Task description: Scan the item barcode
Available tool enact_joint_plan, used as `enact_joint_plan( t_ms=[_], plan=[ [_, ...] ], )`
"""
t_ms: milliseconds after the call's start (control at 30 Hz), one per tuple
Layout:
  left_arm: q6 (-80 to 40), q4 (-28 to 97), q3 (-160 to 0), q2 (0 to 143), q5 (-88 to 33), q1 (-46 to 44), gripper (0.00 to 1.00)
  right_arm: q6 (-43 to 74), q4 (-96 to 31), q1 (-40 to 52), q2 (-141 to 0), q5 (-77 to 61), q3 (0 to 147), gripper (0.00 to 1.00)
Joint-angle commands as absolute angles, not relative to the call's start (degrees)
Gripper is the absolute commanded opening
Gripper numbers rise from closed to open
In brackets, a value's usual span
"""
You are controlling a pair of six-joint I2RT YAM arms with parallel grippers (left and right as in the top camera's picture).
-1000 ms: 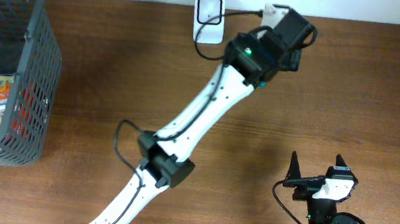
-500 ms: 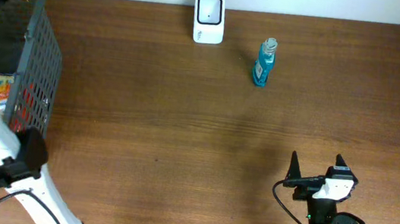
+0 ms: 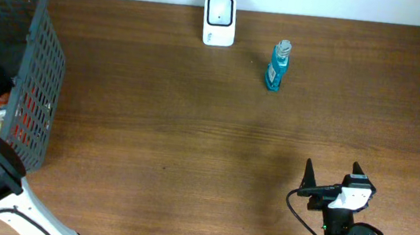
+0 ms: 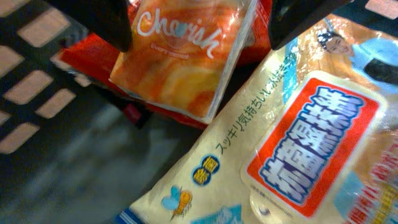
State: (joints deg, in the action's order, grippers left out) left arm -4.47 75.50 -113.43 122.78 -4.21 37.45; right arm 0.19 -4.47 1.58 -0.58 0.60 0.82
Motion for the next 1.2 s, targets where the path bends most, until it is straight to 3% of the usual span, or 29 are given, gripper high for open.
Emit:
enact_joint_plan(
  t_ms=[0,67,100,200,367,433,533,600,667,800,900,967,1000,1033,1067,1100,1167],
  plan=[
    [-3.6,73.5,-109.4,122.2,-4.5,37.6,0.55,0.3,-4.6,1.5,-0.2,0.9,0.3,0.98],
    [-3.6,73.1,-108.9,122.2,-4.6,37.6,0.26,0.3,-4.6,1.5,-0.2,0.9,0.3,0.98],
    [-3.6,73.3,-109.1,122.2,-4.9,37.6,0.00,0.3,-4.6,1.5,-0.2,0.9,0.3,0.98],
    [-3.8,78.0,-119.5,122.2,-11.5,37.6,0.00,0.3,-4.6,1.5,-0.2,0.9,0.3,0.99],
    [-3.8,94.5,-170.6,121.8,-35.1,37.0,0.00,0.3,-4.6,1.5,-0.2,0.9,0.3,0.99],
    [-3.8,96.7,-179.9,121.4,-40.9,34.5,0.00,0.3,-4.6,1.5,-0.2,0.9,0.3,0.98],
    [-3.0,96.7,-178.0,120.1,-49.7,21.2,0.00,0.3,-4.6,1.5,-0.2,0.9,0.3,0.98],
    [-1.7,96.7,-172.4,120.2,-39.5,8.8,0.00,0.3,-4.6,1.5,-0.2,0.9,0.3,0.98],
    [-1.7,96.1,-161.5,120.3,-19.9,-2.9,0.00,0.3,-4.6,1.5,-0.2,0.9,0.3,0.98],
    [-3.1,73.2,-130.3,120.4,-12.2,-16.9,0.00,0.3,-4.6,1.5,-0.2,0.9,0.3,0.98],
    [-15.0,53.5,-111.8,120.5,-9.6,-20.2,0.00,0.3,-4.6,1.5,-0.2,0.9,0.3,0.98],
    [-24.4,42.8,-103.4,121.1,-9.6,-22.6,0.09,0.3,-4.6,1.5,-0.2,0.9,0.3,0.99],
    [-26.3,37.1,-100.0,121.3,-9.6,-24.2,0.18,0.3,-4.6,1.5,-0.2,0.9,0.3,0.99],
    [-26.3,34.3,-98.9,121.3,-9.6,-25.0,0.21,0.3,-4.6,1.5,-0.2,0.9,0.3,0.99],
    [-26.3,31.6,-98.5,121.3,-9.6,-25.8,0.38,0.3,-4.6,1.5,-0.2,0.9,0.3,0.99],
    [-26.3,29.7,-98.5,121.3,-9.6,-26.2,0.88,0.3,-4.6,1.5,-0.2,0.9,0.3,0.99],
    [-26.2,28.9,-98.5,121.3,-9.6,-26.1,0.99,0.3,-4.6,1.5,-0.2,0.9,0.3,0.98]
  ],
)
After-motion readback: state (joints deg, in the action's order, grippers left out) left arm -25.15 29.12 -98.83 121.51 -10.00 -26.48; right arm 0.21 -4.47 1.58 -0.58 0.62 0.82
